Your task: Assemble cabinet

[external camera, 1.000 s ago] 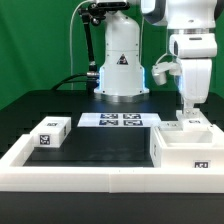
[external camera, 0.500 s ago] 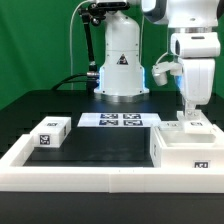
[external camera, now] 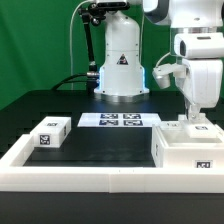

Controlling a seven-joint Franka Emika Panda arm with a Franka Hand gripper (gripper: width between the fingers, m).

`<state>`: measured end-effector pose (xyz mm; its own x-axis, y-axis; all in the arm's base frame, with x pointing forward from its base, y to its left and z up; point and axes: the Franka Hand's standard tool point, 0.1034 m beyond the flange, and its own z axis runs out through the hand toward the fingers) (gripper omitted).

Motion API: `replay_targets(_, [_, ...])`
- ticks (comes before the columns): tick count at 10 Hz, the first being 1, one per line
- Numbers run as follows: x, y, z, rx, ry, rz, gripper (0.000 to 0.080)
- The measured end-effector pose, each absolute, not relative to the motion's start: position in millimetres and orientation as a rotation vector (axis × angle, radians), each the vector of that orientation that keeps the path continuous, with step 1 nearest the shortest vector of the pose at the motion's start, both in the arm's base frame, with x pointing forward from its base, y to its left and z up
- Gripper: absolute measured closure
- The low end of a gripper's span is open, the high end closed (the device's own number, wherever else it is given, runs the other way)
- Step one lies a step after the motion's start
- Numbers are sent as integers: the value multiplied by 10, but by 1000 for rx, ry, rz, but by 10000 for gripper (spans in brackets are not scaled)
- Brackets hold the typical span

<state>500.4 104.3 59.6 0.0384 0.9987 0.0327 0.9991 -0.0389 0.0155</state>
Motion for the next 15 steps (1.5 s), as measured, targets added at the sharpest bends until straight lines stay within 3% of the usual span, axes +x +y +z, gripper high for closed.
replay_targets(2, [5005,1041,595,-2255,-2170,-54,729])
replay_targets(8, [5506,1033,603,-2247,-2178,-66,729])
replay_targets(13, [5523,1010,602,-2273,-2163,-66,729])
replay_targets(15, [5737,1013,614,-2262,-2169,-61,729])
